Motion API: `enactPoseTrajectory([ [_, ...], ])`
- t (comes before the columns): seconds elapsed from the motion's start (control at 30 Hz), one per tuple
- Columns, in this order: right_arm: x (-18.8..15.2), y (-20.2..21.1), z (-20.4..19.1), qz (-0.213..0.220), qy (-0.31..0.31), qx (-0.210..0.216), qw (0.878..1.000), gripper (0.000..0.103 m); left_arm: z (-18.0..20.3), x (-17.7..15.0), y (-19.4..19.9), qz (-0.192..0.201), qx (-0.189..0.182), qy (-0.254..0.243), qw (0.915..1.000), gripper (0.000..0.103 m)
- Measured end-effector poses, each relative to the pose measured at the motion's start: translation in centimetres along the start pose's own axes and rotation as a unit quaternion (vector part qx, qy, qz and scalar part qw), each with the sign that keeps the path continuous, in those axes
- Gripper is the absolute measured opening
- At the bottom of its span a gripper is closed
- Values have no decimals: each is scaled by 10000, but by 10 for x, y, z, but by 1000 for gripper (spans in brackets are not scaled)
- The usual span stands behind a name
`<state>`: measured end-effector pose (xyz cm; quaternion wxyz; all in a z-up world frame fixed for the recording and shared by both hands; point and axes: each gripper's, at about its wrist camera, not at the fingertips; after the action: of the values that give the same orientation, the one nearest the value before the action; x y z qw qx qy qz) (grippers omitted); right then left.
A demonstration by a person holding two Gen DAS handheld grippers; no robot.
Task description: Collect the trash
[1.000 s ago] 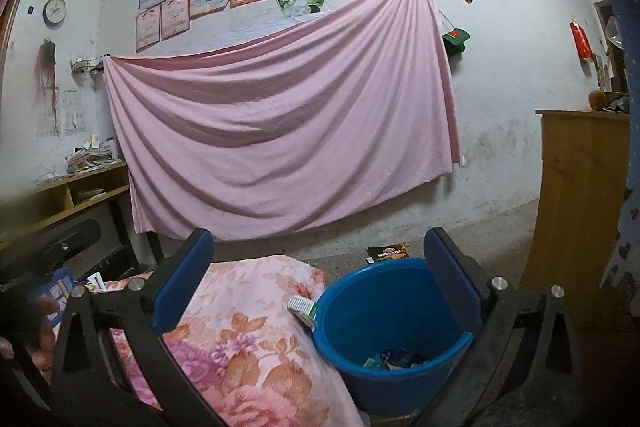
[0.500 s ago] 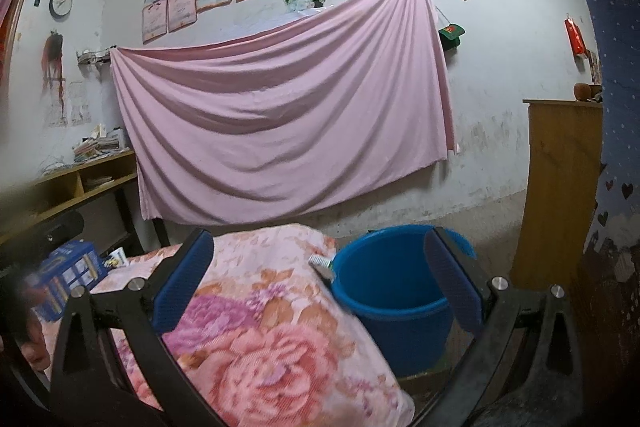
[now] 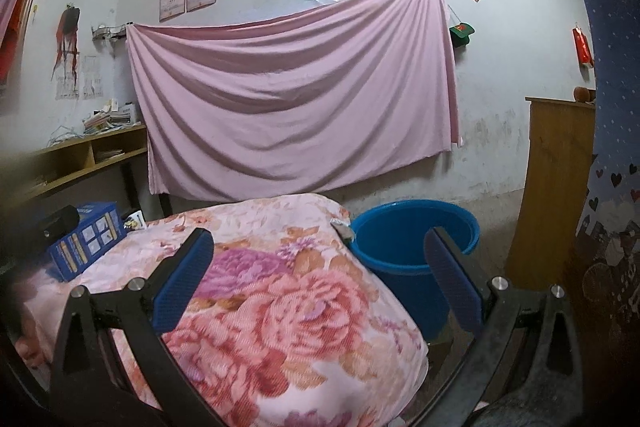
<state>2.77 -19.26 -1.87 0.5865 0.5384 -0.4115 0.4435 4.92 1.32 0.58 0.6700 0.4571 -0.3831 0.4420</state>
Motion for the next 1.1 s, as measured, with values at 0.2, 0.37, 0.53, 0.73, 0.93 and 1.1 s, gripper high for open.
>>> enactPoseTrajectory([
  [0.2,-12,5,-11,-86,30,9,10000,103,-8,-20,12,80,114,-32,9999,101],
  [0.37,-18,6,-15,-76,44,-18,10000,103,-18,-30,14,122,144,113,9998,101],
  [0.53,-27,4,-17,-105,85,-28,9999,103,-20,-37,14,144,198,105,9996,101],
  [0.73,-31,0,-20,-150,155,13,9998,103,-19,-44,10,77,254,13,9996,101],
  [0.93,-34,-4,-20,-227,139,38,9996,103,-21,-46,8,73,309,41,9995,101],
  [1.1,-35,-3,-18,-235,95,29,9997,103,-18,-49,8,82,304,-22,9995,101],
])
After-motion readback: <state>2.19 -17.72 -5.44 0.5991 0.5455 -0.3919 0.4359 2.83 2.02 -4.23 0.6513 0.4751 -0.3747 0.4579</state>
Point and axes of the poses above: each gripper's, at about its wrist camera, not at the fingertips, and y roughly against the way its jaws point, z to its right, x to its top, and after that the axes turned 10 degrees about y, right-handed
